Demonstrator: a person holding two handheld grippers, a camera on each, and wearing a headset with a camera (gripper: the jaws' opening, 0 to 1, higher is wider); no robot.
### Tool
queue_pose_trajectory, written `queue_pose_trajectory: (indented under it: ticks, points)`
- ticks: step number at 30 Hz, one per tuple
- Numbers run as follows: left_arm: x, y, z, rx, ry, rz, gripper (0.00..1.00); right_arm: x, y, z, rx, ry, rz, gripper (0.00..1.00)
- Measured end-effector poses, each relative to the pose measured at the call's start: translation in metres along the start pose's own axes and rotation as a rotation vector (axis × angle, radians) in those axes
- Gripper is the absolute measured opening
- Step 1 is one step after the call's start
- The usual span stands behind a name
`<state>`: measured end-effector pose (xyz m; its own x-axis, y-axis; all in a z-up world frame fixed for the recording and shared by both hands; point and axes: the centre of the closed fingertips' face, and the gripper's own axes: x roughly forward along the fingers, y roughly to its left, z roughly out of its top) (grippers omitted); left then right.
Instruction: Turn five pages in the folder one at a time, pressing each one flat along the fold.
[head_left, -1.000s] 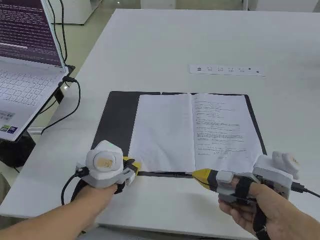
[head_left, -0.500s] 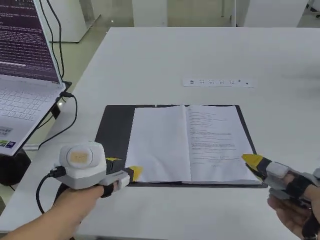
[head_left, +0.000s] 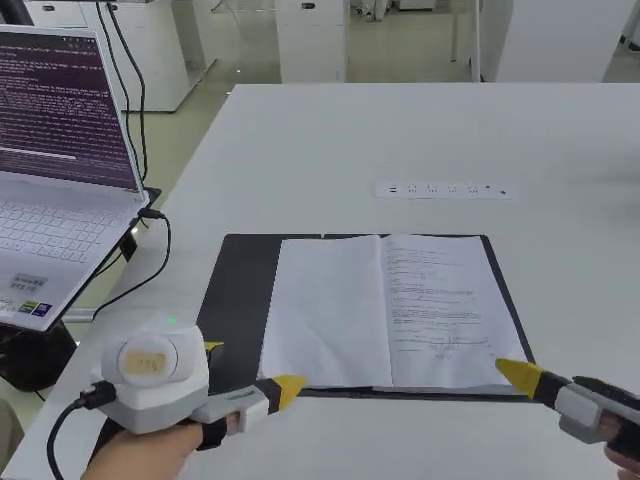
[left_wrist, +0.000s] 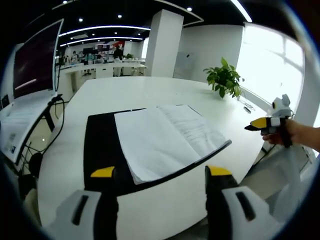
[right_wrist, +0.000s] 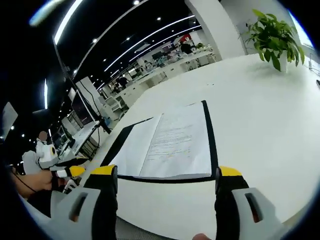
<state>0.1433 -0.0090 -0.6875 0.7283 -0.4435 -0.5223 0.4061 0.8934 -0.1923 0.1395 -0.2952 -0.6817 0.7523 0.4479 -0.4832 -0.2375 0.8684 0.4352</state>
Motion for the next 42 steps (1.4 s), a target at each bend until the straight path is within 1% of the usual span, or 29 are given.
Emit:
queue_pose_trajectory:
  ticks: [2, 3, 4, 5, 6, 8, 10, 11, 13, 14, 15, 16, 17, 21, 24, 26, 28, 29, 30, 31, 33, 35, 36, 37, 38, 40, 41, 42]
  points:
    - [-0.002, -0.002, 0.001, -0.014, -0.007, 0.000, 0.70, -0.001, 0.002, -0.001, 0.008, 0.017, 0.015, 0.76]
    - [-0.004, -0.005, 0.002, -0.014, -0.011, -0.002, 0.70, -0.002, 0.004, 0.000, 0.005, 0.018, 0.016, 0.76]
    - [-0.004, -0.007, 0.002, -0.014, -0.009, -0.005, 0.70, -0.002, 0.002, 0.000, -0.003, 0.017, 0.016, 0.76]
    - [-0.006, -0.008, 0.001, -0.013, 0.004, -0.001, 0.70, -0.002, 0.000, 0.001, -0.038, 0.029, 0.009, 0.75]
    - [-0.008, -0.009, 0.001, -0.014, 0.002, 0.003, 0.70, -0.003, 0.003, 0.001, -0.048, 0.033, 0.013, 0.75]
    - [-0.011, -0.012, 0.002, -0.019, 0.000, -0.002, 0.70, -0.006, 0.007, 0.002, -0.095, 0.044, 0.028, 0.75]
    - [-0.015, -0.015, 0.003, -0.019, -0.008, 0.004, 0.70, -0.009, 0.011, 0.001, -0.128, 0.057, 0.037, 0.75]
    - [-0.016, -0.017, 0.002, -0.019, -0.003, 0.002, 0.70, -0.011, 0.013, 0.002, -0.148, 0.051, 0.042, 0.74]
    - [-0.017, -0.020, 0.001, -0.018, 0.003, 0.001, 0.69, -0.015, 0.014, 0.001, -0.149, 0.059, 0.049, 0.74]
    - [-0.017, -0.023, 0.001, -0.008, 0.006, -0.004, 0.69, -0.015, 0.012, 0.000, -0.149, 0.058, 0.055, 0.74]
    - [-0.017, -0.024, 0.001, -0.003, 0.009, -0.005, 0.69, -0.016, 0.011, 0.000, -0.150, 0.059, 0.057, 0.74]
    - [-0.016, -0.027, 0.000, 0.014, 0.020, -0.007, 0.69, -0.019, 0.011, -0.001, -0.150, 0.057, 0.060, 0.73]
    - [-0.015, -0.030, 0.000, 0.019, 0.021, -0.008, 0.68, -0.020, 0.010, -0.001, -0.152, 0.054, 0.061, 0.73]
    - [-0.003, -0.050, 0.001, 0.031, 0.033, -0.031, 0.68, -0.027, 0.001, -0.004, -0.157, 0.060, 0.052, 0.72]
    - [0.012, -0.067, -0.002, 0.057, 0.053, -0.060, 0.68, -0.031, -0.003, -0.005, -0.137, 0.057, 0.055, 0.71]
    - [0.022, -0.079, -0.003, 0.064, 0.066, -0.082, 0.68, -0.031, -0.006, -0.007, -0.141, 0.059, 0.053, 0.71]
    - [0.031, -0.087, -0.003, 0.071, 0.071, -0.092, 0.68, -0.033, -0.008, -0.009, -0.142, 0.060, 0.050, 0.70]
    - [0.038, -0.094, -0.003, 0.076, 0.075, -0.104, 0.67, -0.034, -0.009, -0.010, -0.136, 0.058, 0.052, 0.70]
    - [0.043, -0.098, -0.003, 0.079, 0.076, -0.109, 0.67, -0.034, -0.010, -0.011, -0.133, 0.054, 0.054, 0.70]
    - [0.052, -0.104, -0.003, 0.085, 0.080, -0.120, 0.67, -0.034, -0.012, -0.013, -0.127, 0.058, 0.053, 0.70]
    - [0.064, -0.112, -0.004, 0.098, 0.083, -0.134, 0.66, -0.035, -0.013, -0.016, -0.124, 0.069, 0.053, 0.69]
    - [0.084, -0.124, -0.004, 0.104, 0.089, -0.153, 0.66, -0.035, -0.013, -0.019, -0.126, 0.073, 0.057, 0.69]
    - [0.087, -0.126, -0.004, 0.104, 0.090, -0.156, 0.66, -0.036, -0.014, -0.020, -0.123, 0.074, 0.058, 0.69]
    - [0.096, -0.133, -0.005, 0.109, 0.101, -0.170, 0.66, -0.036, -0.014, -0.020, -0.122, 0.075, 0.058, 0.69]
    - [0.102, -0.137, -0.005, 0.113, 0.107, -0.177, 0.66, -0.036, -0.015, -0.021, -0.122, 0.078, 0.056, 0.69]
    - [0.116, -0.145, -0.003, 0.138, 0.107, -0.185, 0.65, -0.036, -0.016, -0.020, -0.113, 0.073, 0.057, 0.68]
    - [0.124, -0.151, -0.002, 0.146, 0.117, -0.195, 0.65, -0.036, -0.016, -0.020, -0.110, 0.075, 0.059, 0.69]
    - [0.128, -0.154, 0.000, 0.148, 0.115, -0.200, 0.65, -0.036, -0.017, -0.020, -0.108, 0.073, 0.059, 0.69]
